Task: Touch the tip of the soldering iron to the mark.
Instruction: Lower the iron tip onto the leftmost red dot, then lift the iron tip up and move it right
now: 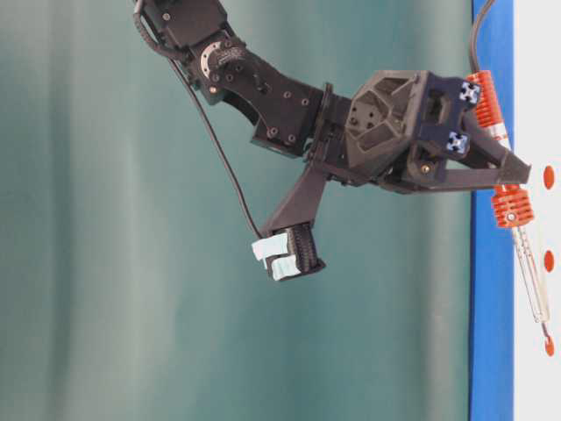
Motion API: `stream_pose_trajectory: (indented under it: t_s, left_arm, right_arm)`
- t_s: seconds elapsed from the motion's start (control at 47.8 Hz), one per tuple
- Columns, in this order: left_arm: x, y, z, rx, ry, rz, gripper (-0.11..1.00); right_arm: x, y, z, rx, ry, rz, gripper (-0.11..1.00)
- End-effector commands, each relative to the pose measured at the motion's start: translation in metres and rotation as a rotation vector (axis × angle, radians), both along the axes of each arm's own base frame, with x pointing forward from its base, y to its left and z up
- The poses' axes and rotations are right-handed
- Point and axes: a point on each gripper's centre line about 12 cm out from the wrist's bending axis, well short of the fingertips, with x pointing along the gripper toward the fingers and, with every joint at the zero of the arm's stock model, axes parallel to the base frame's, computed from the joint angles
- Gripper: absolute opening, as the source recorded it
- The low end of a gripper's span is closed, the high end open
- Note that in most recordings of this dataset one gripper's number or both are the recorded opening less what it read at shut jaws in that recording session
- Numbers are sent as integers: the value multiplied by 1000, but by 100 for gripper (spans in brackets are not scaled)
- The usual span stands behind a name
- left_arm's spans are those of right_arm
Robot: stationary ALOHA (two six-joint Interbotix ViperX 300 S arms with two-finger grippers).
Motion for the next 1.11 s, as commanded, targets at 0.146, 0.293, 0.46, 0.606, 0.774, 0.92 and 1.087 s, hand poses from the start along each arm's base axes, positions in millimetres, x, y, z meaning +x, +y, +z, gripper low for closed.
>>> stream_pose_trajectory:
  t_s: [0.146, 0.293, 0.46, 0.606, 0.774, 0.92, 1.087]
  left_arm:
    - [2, 0, 4, 1, -15, -2, 0]
    - [2, 0, 4, 1, -15, 0, 0]
    - [2, 0, 4, 1, -15, 0, 0]
    - [2, 0, 4, 3, -15, -2, 0]
    - [2, 0, 4, 1, -15, 0, 0]
    - [2, 0, 4, 1, -15, -2, 0]
    - [2, 0, 4, 3, -15, -2, 0]
  right_arm:
    - [4, -2, 23, -11, -53, -4, 6]
    - [0, -1, 45, -18, -85, -6, 6]
    - [-10, 0, 72, -26, -101, -14, 6]
    - [-19, 3, 93, -31, -113, -17, 6]
    - [-24, 6, 113, -37, -136, -16, 6]
    - [-25, 6, 120, -40, -143, -16, 6]
    - [-25, 7, 120, -39, -146, -14, 6]
